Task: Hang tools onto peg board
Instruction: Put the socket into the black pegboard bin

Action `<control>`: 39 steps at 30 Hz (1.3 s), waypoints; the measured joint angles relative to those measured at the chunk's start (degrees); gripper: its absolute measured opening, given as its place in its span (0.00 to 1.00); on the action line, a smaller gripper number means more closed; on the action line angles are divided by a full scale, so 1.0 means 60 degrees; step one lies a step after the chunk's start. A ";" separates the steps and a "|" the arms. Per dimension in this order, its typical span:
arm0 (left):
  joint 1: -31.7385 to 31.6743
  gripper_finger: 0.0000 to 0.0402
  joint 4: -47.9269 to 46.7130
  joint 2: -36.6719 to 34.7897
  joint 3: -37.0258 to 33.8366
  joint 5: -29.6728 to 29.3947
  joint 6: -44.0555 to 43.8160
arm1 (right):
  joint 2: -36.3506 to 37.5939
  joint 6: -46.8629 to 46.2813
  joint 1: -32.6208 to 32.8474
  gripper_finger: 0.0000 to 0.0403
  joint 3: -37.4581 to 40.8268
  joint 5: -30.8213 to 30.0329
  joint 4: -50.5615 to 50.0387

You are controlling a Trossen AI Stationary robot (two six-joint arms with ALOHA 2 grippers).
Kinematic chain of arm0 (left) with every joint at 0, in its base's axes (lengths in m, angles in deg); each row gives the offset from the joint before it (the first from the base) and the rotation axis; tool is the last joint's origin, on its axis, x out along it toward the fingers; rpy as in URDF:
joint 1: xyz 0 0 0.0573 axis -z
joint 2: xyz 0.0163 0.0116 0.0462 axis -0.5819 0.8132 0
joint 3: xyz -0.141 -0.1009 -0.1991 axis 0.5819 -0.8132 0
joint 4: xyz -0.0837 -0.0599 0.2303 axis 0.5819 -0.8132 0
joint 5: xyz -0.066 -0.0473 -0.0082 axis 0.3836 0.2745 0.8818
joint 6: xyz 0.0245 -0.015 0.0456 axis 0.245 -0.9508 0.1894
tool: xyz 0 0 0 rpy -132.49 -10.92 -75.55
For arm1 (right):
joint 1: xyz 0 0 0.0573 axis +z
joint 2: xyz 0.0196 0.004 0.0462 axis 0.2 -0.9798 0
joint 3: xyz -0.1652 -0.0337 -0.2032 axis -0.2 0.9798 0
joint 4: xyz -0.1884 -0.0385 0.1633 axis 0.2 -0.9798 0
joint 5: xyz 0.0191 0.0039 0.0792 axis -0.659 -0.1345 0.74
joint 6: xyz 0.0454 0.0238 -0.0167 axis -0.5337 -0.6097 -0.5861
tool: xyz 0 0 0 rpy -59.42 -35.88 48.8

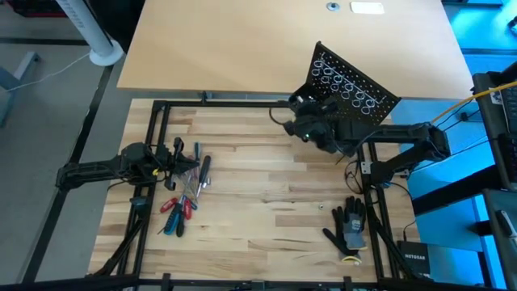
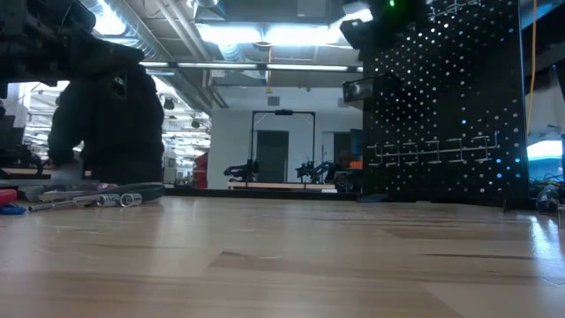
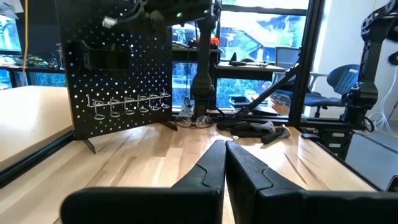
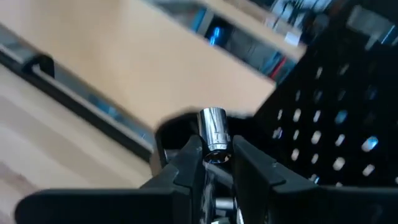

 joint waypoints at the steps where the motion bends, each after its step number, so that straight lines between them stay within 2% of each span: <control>1: 0.0000 0.00 -0.0003 0.0004 0.0000 0.0000 0.0000 | 0.0000 -0.0311 -0.0154 0.18 0.0000 0.0208 -0.0296; 6: 0.0000 0.00 -0.0004 0.0004 -0.0003 0.0000 0.0014 | 0.0000 -0.1135 -0.0488 0.18 0.0000 0.0506 -0.1308; 15: 0.0000 0.00 -0.0004 0.0003 0.0000 0.0000 0.0031 | 0.0000 -0.1177 -0.0462 0.19 0.0000 0.0825 -0.1394; 18: 0.0000 0.00 -0.0004 0.0004 0.0000 0.0000 0.0018 | 0.0000 -0.1177 -0.0462 0.24 0.0000 0.0828 -0.1395; 27: 0.0000 0.00 -0.0004 0.0000 0.0000 0.0000 0.0004 | 0.0060 -0.1109 -0.0445 0.50 -0.0010 0.0956 -0.1417; 31: 0.0000 0.00 -0.0004 0.0003 0.0000 0.0000 0.0003 | 0.0080 -0.0957 -0.0370 0.55 -0.0577 0.2648 -0.1659; 35: 0.0000 0.00 -0.0008 0.0003 -0.0002 0.0000 0.0001 | 0.0084 -0.0986 0.0110 0.56 -0.1229 0.4293 -0.1788; 39: 0.0000 0.00 -0.0043 0.0003 0.0000 0.0000 -0.0004 | 0.0091 -0.1061 0.0989 0.56 -0.1596 0.5166 -0.1998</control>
